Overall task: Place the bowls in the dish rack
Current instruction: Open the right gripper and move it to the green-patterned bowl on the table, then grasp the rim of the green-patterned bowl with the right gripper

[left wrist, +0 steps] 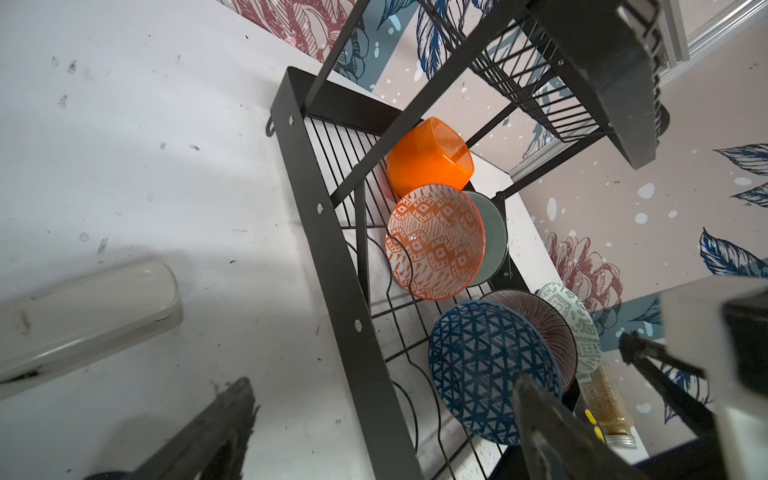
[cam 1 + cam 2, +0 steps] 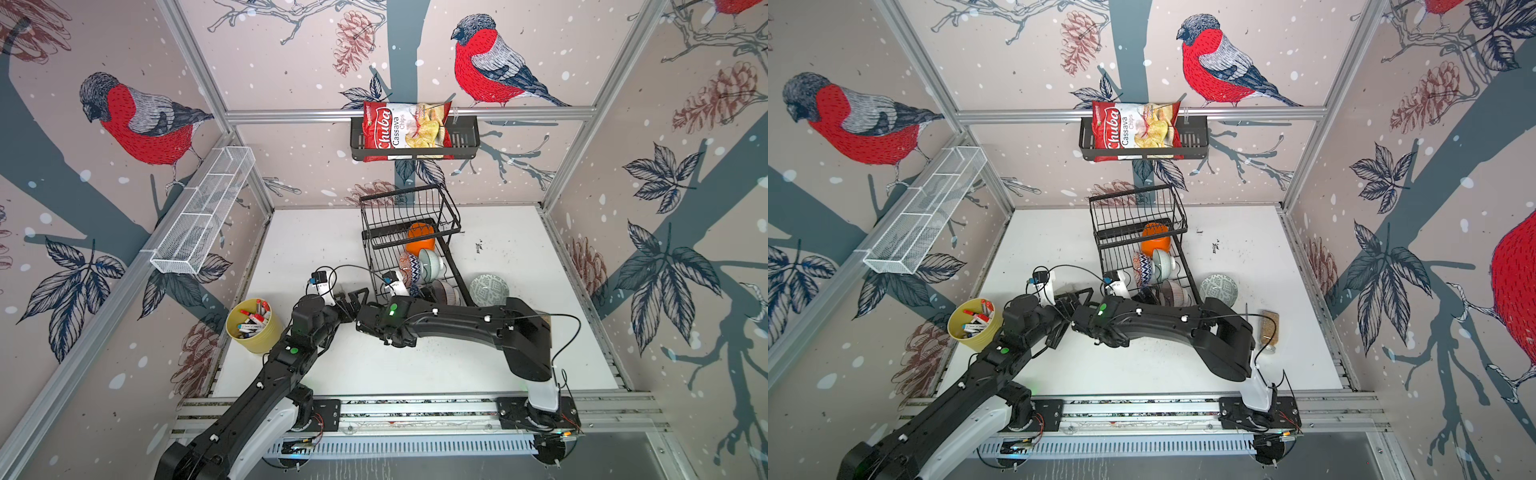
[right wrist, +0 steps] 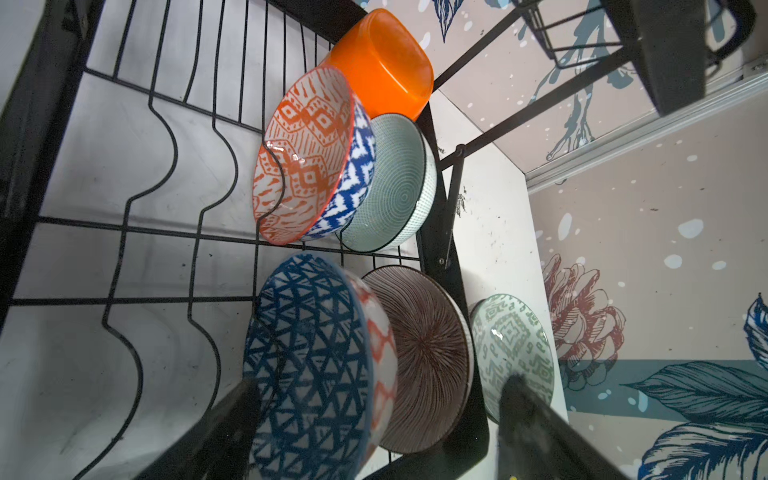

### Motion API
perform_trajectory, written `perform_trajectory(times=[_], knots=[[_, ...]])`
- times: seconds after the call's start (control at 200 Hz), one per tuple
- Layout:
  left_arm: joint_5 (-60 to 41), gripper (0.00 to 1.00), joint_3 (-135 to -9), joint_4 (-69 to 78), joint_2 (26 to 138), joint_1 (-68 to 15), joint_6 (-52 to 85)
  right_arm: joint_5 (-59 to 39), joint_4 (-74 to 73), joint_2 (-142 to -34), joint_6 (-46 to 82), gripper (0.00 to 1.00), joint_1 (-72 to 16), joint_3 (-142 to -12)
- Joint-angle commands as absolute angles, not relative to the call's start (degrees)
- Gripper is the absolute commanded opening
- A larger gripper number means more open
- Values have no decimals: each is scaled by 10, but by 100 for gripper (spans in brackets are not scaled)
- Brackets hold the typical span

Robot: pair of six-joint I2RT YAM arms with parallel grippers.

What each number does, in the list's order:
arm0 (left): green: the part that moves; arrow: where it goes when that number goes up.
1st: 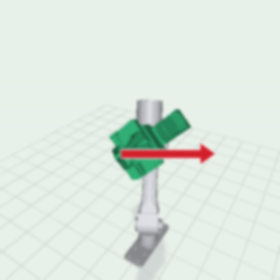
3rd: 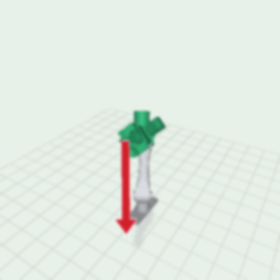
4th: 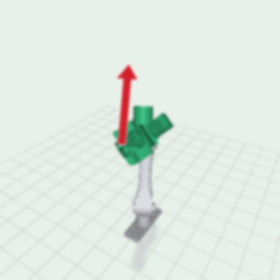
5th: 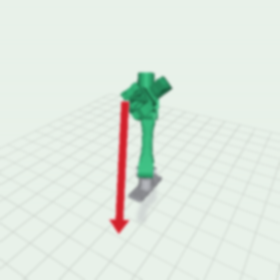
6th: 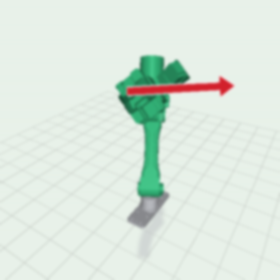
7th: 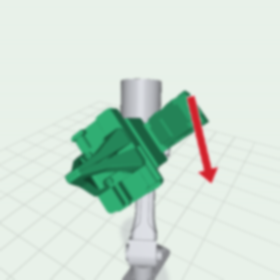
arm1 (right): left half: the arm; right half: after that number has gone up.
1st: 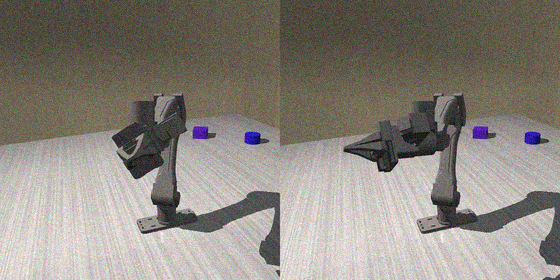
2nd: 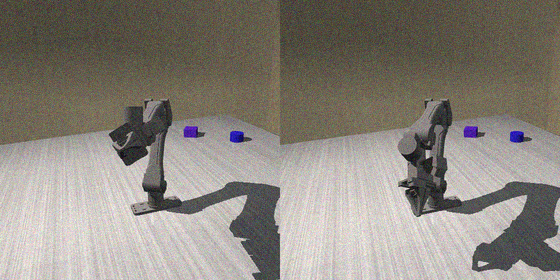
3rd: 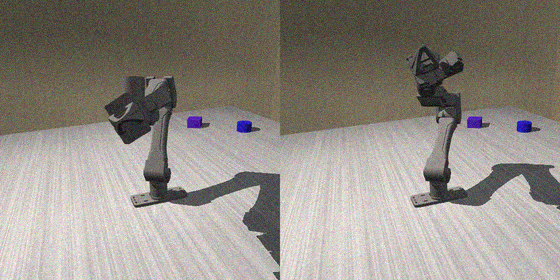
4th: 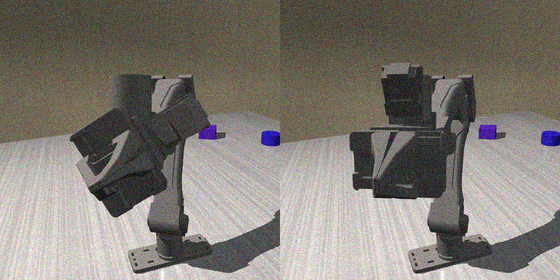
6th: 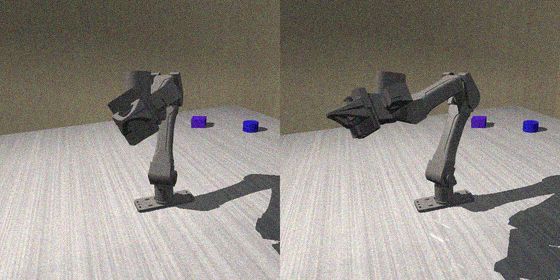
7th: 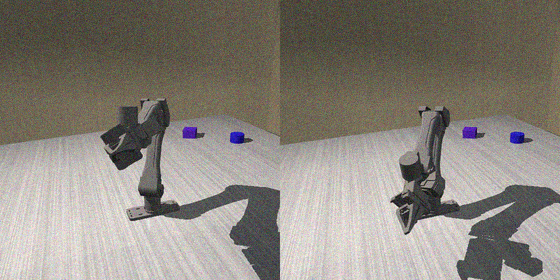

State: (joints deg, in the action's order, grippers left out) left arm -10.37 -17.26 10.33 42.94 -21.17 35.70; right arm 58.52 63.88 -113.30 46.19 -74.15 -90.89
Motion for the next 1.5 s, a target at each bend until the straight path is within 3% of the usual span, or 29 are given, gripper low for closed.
perform_trajectory(times=[0.0, 0.22, 0.45, 0.72, 1.226, 1.496], knots=[[-116, 96, -181, 93, 428, -211, 345, 572, 623, -1103, 451, 91, -734, -899], [-145, 96, -191, 105, 443, -211, 347, 530, 574, -1025, 434, 90, -708, -844], [-178, 96, -195, 115, 471, -211, 346, 474, 513, -939, 432, 82, -660, -765], [-209, 95, -207, 120, 489, -212, 350, 389, 468, -837, 431, 69, -542, -670], [-192, 95, -235, 119, 502, -253, 364, 282, 396, -730, 384, 63, -319, -541], [-195, 95, -248, 151, 544, -288, 368, 246, 364, -703, 368, 59, -246, -494]])
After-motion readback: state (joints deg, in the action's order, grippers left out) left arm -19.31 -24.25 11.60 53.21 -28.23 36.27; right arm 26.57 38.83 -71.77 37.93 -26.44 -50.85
